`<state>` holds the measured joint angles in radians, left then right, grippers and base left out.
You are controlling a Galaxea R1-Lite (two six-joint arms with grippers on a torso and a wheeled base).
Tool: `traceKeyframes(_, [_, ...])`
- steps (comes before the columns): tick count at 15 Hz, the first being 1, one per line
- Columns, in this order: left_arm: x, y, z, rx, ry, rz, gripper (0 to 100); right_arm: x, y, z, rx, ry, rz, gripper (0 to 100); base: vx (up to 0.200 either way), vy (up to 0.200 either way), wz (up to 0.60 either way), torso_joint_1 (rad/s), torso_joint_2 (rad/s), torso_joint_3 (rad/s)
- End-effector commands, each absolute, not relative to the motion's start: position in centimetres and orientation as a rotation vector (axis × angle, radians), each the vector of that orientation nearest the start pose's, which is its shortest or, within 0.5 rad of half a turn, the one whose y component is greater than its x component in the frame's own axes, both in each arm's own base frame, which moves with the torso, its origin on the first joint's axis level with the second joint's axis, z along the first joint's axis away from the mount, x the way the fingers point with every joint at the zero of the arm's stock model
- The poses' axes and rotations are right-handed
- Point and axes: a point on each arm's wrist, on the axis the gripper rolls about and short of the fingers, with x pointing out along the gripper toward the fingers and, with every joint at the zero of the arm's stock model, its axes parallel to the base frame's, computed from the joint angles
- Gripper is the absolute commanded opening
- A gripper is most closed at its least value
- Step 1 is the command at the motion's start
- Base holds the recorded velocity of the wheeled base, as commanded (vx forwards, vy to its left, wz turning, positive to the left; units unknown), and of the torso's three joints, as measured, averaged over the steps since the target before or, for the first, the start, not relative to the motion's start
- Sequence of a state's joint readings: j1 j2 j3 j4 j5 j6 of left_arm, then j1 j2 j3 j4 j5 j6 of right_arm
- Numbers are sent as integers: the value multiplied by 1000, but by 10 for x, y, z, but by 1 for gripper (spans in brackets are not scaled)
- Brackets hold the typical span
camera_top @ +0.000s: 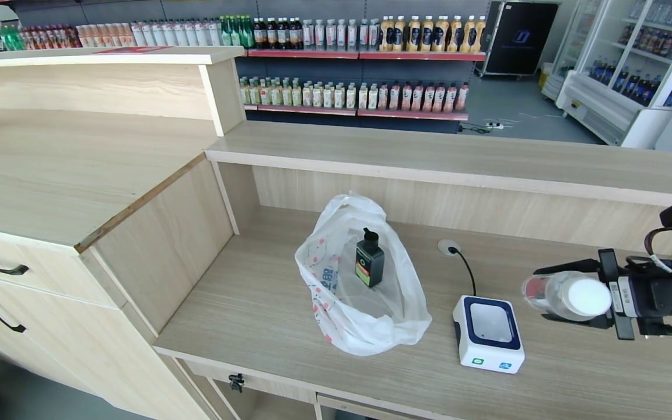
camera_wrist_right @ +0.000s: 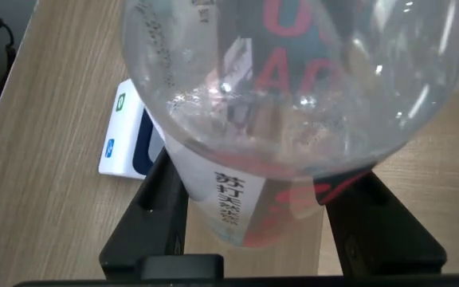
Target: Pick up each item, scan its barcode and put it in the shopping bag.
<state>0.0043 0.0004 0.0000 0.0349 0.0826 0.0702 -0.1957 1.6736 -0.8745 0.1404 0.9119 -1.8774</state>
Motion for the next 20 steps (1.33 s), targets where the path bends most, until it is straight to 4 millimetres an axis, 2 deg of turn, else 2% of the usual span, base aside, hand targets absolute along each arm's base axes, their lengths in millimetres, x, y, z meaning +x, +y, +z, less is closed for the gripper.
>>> traceKeyframes(1, [-23,2,72,72,38,86,100,267,-35,147,-1205,-61,1118,0,0,0,0,0,0,0])
traceKeyframes(9, [-23,2,72,72,38,86,100,282,-37,136,-1318,-130,1152,0,0,0,0,0,0,0])
traceKeyframes(17, [-23,2,72,72,38,86,100,290,-26,127,-1308,-146,1199,0,0,0,0,0,0,0])
traceKeyframes(20, [-23,2,72,72,38,86,100,300,-24,126,-1313,-158,1206,0,0,0,0,0,0,0])
